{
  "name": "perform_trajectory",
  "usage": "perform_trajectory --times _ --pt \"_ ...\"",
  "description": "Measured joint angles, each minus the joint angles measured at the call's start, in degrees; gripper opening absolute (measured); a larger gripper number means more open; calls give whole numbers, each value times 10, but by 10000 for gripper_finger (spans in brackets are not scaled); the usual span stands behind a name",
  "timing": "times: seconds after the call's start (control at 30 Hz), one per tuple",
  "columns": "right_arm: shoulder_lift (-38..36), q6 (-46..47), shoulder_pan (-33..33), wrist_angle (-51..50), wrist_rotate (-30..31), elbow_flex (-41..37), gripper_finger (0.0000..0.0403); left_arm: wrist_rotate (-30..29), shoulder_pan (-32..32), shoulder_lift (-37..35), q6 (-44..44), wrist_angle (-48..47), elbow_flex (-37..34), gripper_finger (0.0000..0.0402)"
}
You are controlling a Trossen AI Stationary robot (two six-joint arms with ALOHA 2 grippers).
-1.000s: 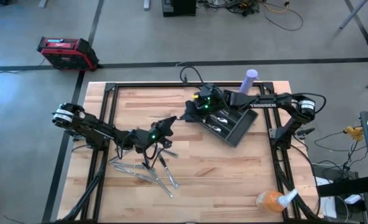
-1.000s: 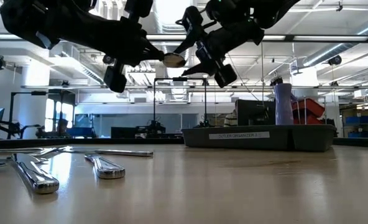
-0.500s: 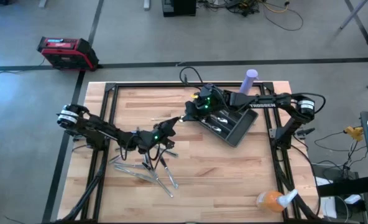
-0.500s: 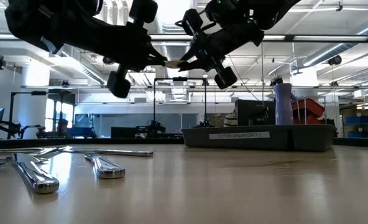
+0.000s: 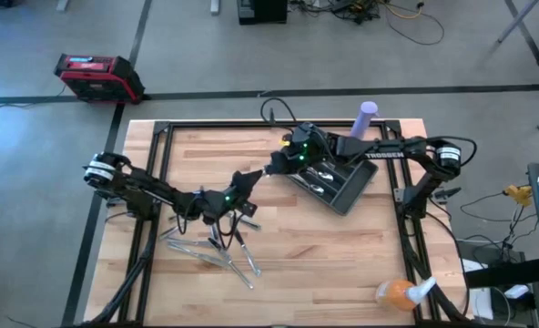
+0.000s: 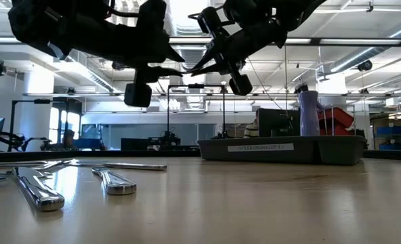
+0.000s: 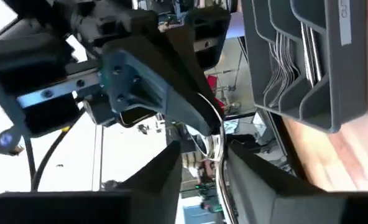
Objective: Sort silverware
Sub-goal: Put the spoon into the bottom middle left compartment of the silverware tray
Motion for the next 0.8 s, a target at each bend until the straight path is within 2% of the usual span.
perform_trajectory --times 0.2,0.37,0.5,0.67,0.8 --pt "0 -39 -36 -14 20 -22 0 -24 1 -14 -90 1 -15 164" --pt "-8 -36 -70 -12 78 -77 0 -27 4 -19 -216 0 -55 182" --pt "-32 17 -78 14 124 -149 0 -28 5 -19 -298 -2 -93 179" --pt "-98 92 -77 150 190 -256 0 -28 8 -19 -359 -2 -119 160" --pt "-167 153 -47 146 287 -329 0 -11 18 -20 -403 1 -131 143"
